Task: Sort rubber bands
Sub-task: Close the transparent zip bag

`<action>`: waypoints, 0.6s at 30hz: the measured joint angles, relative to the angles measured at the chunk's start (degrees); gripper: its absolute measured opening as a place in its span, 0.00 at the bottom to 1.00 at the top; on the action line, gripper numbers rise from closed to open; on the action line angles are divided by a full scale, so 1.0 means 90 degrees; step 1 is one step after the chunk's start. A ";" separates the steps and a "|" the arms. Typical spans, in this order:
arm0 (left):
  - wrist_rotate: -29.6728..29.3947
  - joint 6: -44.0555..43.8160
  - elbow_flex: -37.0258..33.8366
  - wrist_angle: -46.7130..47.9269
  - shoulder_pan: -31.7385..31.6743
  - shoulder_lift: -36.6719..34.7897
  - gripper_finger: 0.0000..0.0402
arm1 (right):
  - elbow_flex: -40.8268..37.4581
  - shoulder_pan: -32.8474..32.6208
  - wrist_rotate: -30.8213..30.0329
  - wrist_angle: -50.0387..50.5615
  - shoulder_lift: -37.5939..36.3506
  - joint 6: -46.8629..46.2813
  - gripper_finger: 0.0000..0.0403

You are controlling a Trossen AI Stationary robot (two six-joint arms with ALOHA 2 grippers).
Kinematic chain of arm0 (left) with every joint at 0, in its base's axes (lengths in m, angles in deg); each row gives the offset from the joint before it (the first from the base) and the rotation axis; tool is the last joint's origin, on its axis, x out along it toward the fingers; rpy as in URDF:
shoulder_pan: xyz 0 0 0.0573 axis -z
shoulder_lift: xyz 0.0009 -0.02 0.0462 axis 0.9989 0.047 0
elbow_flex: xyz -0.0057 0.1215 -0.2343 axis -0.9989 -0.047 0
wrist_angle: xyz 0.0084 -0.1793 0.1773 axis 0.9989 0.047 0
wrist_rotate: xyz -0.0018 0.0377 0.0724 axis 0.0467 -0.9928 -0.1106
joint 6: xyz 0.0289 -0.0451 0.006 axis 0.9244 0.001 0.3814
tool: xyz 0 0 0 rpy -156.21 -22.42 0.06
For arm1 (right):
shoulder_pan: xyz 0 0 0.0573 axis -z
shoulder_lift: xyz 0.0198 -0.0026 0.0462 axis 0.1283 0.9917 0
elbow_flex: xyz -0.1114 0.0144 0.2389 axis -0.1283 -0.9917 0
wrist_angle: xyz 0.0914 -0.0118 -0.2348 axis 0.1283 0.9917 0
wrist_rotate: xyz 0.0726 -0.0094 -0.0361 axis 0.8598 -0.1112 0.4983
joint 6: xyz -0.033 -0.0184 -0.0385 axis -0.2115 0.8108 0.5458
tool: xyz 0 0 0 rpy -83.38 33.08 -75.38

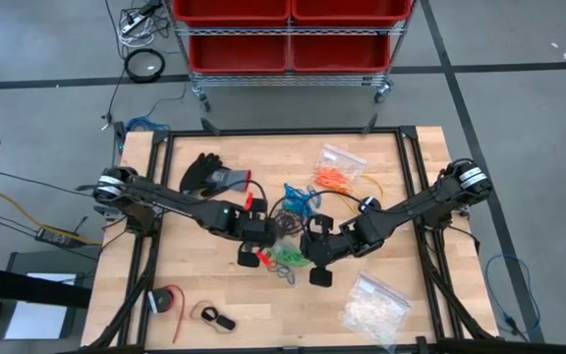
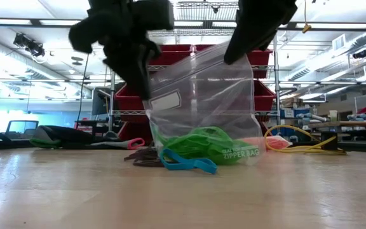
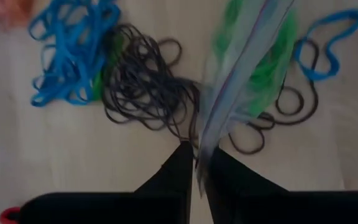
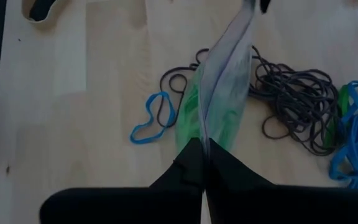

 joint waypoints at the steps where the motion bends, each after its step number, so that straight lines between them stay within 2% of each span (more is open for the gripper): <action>1: -0.0002 0.0001 0.0000 -0.0030 0.0000 -0.0061 0.11 | 0.0000 0.0000 0.0000 -0.0002 0.0000 -0.0002 0.00; 4: 0.0009 0.0109 0.0000 -0.0070 0.0000 -0.0170 0.10 | 0.0000 -0.0002 -0.0002 -0.0001 0.0000 -0.0002 0.00; 8: 0.0180 0.0109 -0.0002 -0.0024 0.0000 -0.0153 0.02 | 0.0000 0.0000 -0.0002 -0.0001 0.0000 -0.0002 0.00; 18: 0.0098 -0.0069 -0.0075 0.0118 -0.0078 -0.0156 0.03 | 0.0002 0.0010 -0.0097 -0.0016 0.0000 -0.0010 0.00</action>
